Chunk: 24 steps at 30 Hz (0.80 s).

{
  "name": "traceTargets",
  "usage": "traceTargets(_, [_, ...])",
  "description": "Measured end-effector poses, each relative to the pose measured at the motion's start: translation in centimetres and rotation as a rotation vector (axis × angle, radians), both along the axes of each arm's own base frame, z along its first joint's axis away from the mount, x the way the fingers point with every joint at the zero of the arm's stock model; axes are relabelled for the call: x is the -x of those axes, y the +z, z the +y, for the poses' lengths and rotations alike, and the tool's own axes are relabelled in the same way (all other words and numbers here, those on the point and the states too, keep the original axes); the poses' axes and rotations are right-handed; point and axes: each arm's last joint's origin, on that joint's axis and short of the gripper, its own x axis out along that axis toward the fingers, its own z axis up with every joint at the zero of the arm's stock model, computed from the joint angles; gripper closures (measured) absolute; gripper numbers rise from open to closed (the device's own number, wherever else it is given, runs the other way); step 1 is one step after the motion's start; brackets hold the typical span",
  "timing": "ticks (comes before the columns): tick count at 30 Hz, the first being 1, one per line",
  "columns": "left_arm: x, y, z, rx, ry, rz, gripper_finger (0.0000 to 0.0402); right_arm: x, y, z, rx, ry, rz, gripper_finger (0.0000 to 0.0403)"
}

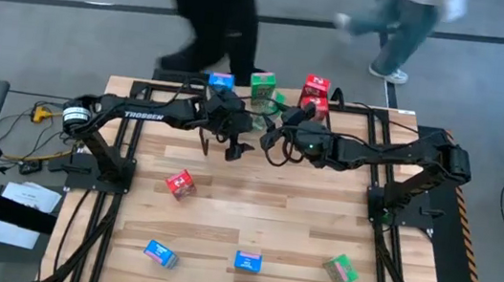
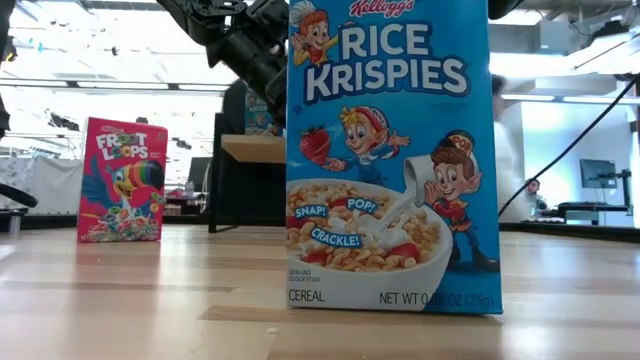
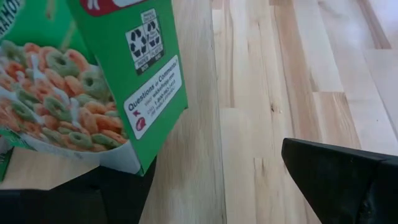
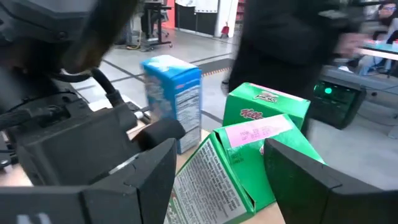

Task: Stack cereal on shelf
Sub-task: Put the top green cereal box on the shelf aligned with the green cereal box

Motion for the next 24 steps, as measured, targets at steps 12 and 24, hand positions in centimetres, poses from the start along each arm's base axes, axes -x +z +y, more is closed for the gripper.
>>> traceTargets(12, [0.5,0.8,-0.7,0.027,-0.014,0.029,0.0070,-0.1,-0.1,0.1,0.036,0.042,0.050,0.0143])
traceTargets(24, [0.3,1.7,-2.2,0.040,-0.086,0.098,0.0070,-0.2,-0.2,0.2,0.039,0.088,0.056,0.0143])
